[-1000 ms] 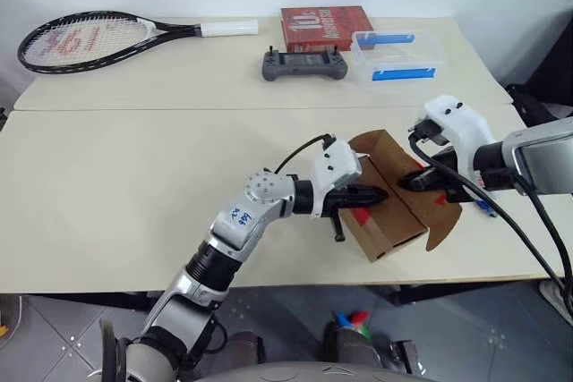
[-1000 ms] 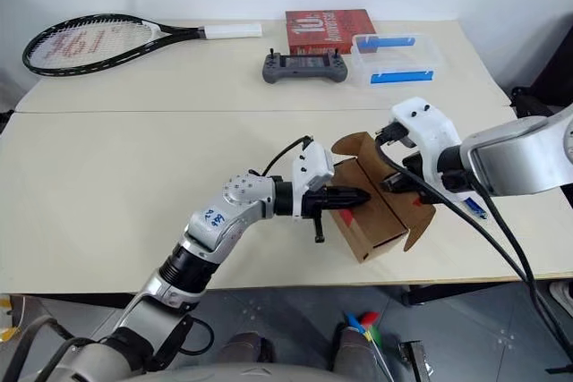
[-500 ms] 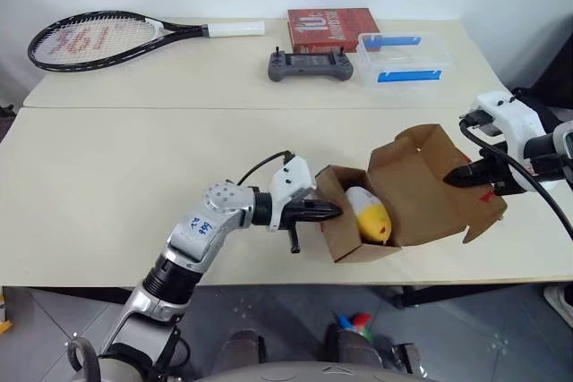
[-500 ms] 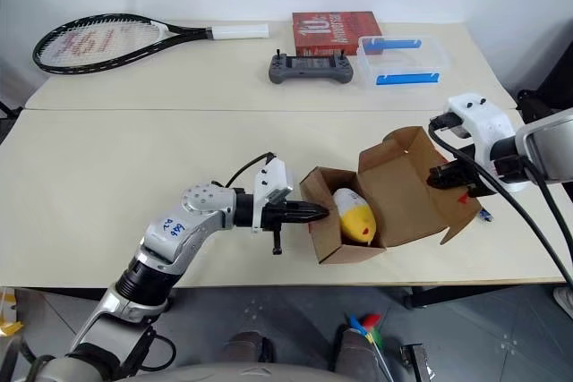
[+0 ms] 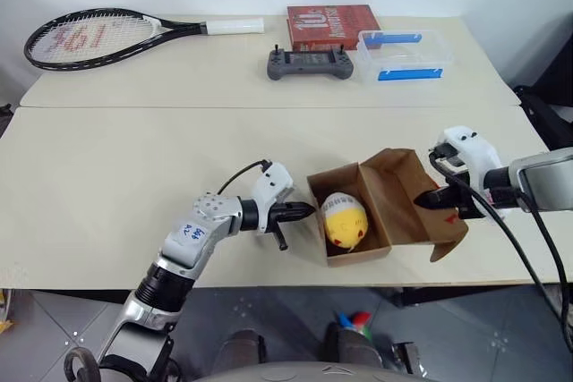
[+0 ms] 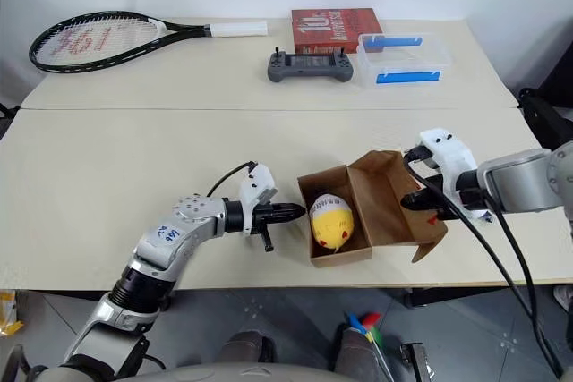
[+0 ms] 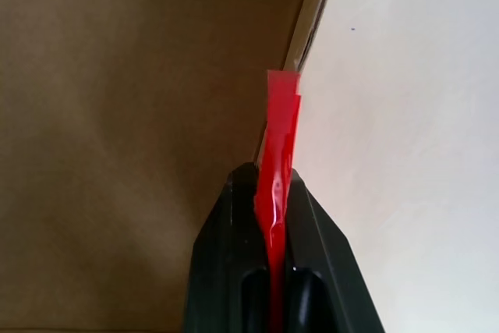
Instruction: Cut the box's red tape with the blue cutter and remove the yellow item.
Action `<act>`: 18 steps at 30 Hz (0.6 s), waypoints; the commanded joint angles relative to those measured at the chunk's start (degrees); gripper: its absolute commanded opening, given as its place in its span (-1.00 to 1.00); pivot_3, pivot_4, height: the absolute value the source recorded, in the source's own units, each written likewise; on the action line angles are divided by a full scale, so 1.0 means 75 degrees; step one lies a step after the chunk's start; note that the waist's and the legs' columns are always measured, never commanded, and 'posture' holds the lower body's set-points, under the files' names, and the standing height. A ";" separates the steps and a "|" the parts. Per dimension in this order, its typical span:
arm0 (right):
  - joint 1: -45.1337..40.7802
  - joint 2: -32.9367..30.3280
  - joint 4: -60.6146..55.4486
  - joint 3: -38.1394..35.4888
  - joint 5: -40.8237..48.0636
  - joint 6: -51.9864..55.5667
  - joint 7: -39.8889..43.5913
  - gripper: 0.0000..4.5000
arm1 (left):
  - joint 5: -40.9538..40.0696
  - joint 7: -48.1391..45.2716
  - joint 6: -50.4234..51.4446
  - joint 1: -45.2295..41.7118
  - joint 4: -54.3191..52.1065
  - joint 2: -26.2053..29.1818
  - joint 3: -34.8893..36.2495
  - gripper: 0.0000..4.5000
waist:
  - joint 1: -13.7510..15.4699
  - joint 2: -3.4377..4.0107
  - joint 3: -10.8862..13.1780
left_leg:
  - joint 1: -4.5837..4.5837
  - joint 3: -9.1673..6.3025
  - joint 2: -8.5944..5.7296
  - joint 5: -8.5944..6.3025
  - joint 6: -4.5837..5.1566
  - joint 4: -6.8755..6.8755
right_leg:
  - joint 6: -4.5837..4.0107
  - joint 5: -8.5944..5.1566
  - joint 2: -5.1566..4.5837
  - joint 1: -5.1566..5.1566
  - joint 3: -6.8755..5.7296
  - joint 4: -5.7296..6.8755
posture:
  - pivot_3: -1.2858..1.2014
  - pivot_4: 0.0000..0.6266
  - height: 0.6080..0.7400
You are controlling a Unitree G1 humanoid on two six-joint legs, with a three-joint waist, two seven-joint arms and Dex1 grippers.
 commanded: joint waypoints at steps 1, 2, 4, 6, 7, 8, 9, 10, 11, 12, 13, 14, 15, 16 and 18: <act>0.0519 0.0256 -0.0406 -0.1088 0.0140 -0.0214 -0.0294 -0.56 | -0.0188 -0.0086 0.0325 -0.0102 -0.0350 0.0200 0.0262 -1.00 | 0.0002 0.0000 0.0000 | 0.0000 0.0001 0.0000 0.0000 0.0000 0.0000 | 0.0000 0.0000 0.0000 0.0000 0.0001 -0.0001 | 0.03 -0.52 1.00; 0.0759 0.0233 -0.0657 -0.1315 0.0032 -0.0356 -0.0126 -0.39 | -0.0191 -0.0033 0.0394 -0.0143 -0.0334 0.0237 0.0363 -0.92 | 0.0005 0.0000 0.0000 | 0.0000 0.0002 0.0000 0.0000 0.0000 0.0001 | 0.0001 0.0000 0.0000 0.0001 0.0002 0.0000 | 0.03 -0.52 1.00; 0.1346 0.0171 -0.1180 -0.1868 -0.0246 -0.0849 0.0349 -0.08 | -0.0204 -0.0097 0.0397 -0.0197 -0.0299 0.0392 0.0518 -0.72 | 0.0005 0.0000 0.0000 | 0.0000 0.0001 -0.0001 0.0000 0.0000 -0.0001 | 0.0002 0.0001 0.0000 0.0001 0.0001 -0.0002 | 0.03 -0.52 1.00; 0.2102 0.0135 -0.1769 -0.2558 -0.0845 -0.1867 0.1273 0.22 | -0.0322 -0.0291 0.0390 -0.0175 -0.0322 0.0631 0.0744 -0.47 | 0.0010 0.0000 0.0000 | 0.0001 0.0002 -0.0001 0.0000 0.0000 -0.0004 | 0.0004 0.0002 0.0000 0.0001 0.0002 -0.0004 | 0.03 -0.52 1.00; 0.2598 0.0214 -0.2024 -0.3076 -0.1301 -0.2697 0.2016 0.36 | -0.0511 -0.0586 0.0294 -0.0062 -0.0418 0.0869 0.0985 -0.35 | 0.0001 0.0000 0.0000 | 0.0004 0.0002 -0.0002 0.0000 0.0000 -0.0007 | 0.0005 0.0002 0.0000 0.0001 0.0003 -0.0005 | 0.03 -0.52 1.00; 0.3046 0.0342 -0.2202 -0.3570 -0.1723 -0.3518 0.2750 0.50 | -0.0784 -0.0969 0.0204 0.0089 -0.0548 0.1121 0.1250 -0.21 | -0.0002 -0.0001 0.0001 | 0.0006 0.0006 -0.0001 0.0000 0.0000 -0.0009 | 0.0006 0.0002 0.0000 0.0001 0.0005 -0.0005 | 0.03 -0.52 1.00; 0.3454 0.0520 -0.2307 -0.4041 -0.2055 -0.4306 0.3512 0.57 | -0.1114 -0.1415 0.0057 0.0285 -0.0730 0.1375 0.1543 -0.13 | -0.0007 -0.0001 0.0001 | 0.0006 0.0007 -0.0001 0.0000 -0.0001 -0.0017 | 0.0010 0.0003 0.0001 0.0001 0.0005 -0.0011 | 0.03 -0.52 1.00; 0.3798 0.0692 -0.2349 -0.4435 -0.2213 -0.4896 0.4241 0.73 | -0.1457 -0.1895 -0.0105 0.0516 -0.0892 0.1647 0.1852 0.03 | -0.0031 -0.0001 0.0001 | 0.0010 0.0007 -0.0001 -0.0001 -0.0002 -0.0021 | 0.0012 0.0002 0.0001 0.0001 0.0004 -0.0012 | 0.03 -0.52 1.00; 0.4137 0.0809 -0.2398 -0.4686 -0.2476 -0.5484 0.4902 0.85 | -0.1747 -0.2249 -0.0159 0.0736 -0.0968 0.1903 0.2165 0.16 | -0.0052 -0.0001 0.0001 | 0.0020 0.0016 -0.0001 -0.0003 -0.0005 -0.0024 | 0.0013 0.0002 0.0001 0.0001 0.0007 -0.0011 | 0.03 -0.52 1.00; 0.4469 0.0918 -0.2450 -0.4807 -0.2895 -0.6206 0.5531 0.99 | -0.1876 -0.2435 -0.0201 0.0942 -0.0919 0.2173 0.2462 0.28 | -0.0068 -0.0001 0.0001 | 0.0025 0.0022 0.0000 -0.0003 -0.0006 -0.0030 | 0.0013 0.0002 0.0001 0.0002 0.0008 -0.0012 | 0.03 -0.52 1.00; 0.4834 0.0945 -0.2365 -0.4809 -0.3366 -0.6959 0.6335 1.00 | -0.1779 -0.2644 -0.0539 0.1228 -0.0740 0.2547 0.2775 0.43 | -0.0079 0.0000 0.0001 | 0.0030 0.0022 0.0001 -0.0004 -0.0006 -0.0031 | 0.0014 0.0001 0.0001 0.0003 0.0007 -0.0012 | 0.03 -0.52 1.00; 0.5084 0.0950 -0.2226 -0.4708 -0.3796 -0.7683 0.7081 1.00 | -0.1726 -0.2875 -0.0924 0.1511 -0.0561 0.2846 0.3119 0.54 | -0.0110 0.0000 0.0002 | 0.0042 0.0022 0.0001 -0.0004 -0.0006 -0.0032 | 0.0015 0.0001 0.0002 0.0013 0.0008 -0.0011 | 0.03 -0.52 1.00; 0.5282 0.0885 -0.2085 -0.4607 -0.3899 -0.7999 0.7820 1.00 | -0.1768 -0.3109 -0.1271 0.1746 -0.0358 0.3068 0.3491 0.69 | -0.0152 0.0001 0.0002 | 0.0050 0.0025 0.0001 -0.0004 -0.0007 -0.0034 | 0.0017 -0.0001 0.0002 0.0020 0.0009 -0.0012 | 0.03 -0.52 1.00; 0.5477 0.0800 -0.1980 -0.4417 -0.4198 -0.8529 0.8510 1.00 | -0.1831 -0.3208 -0.1459 0.1939 -0.0162 0.3235 0.3841 0.84 | -0.0193 0.0002 0.0003 | 0.0055 0.0025 0.0001 -0.0004 -0.0007 -0.0033 | 0.0017 -0.0001 0.0002 0.0024 0.0010 -0.0011 | 0.03 -0.52 1.00; 0.5654 0.0733 -0.1853 -0.4048 -0.4532 -0.9202 0.9458 1.00 | -0.1938 -0.3496 -0.1669 0.2361 0.0218 0.3566 0.4393 1.00 | -0.0226 0.0003 0.0004 | 0.0064 0.0028 0.0001 -0.0004 -0.0006 -0.0026 | 0.0016 -0.0001 0.0002 0.0035 0.0014 -0.0012 | 0.03 -0.52 1.00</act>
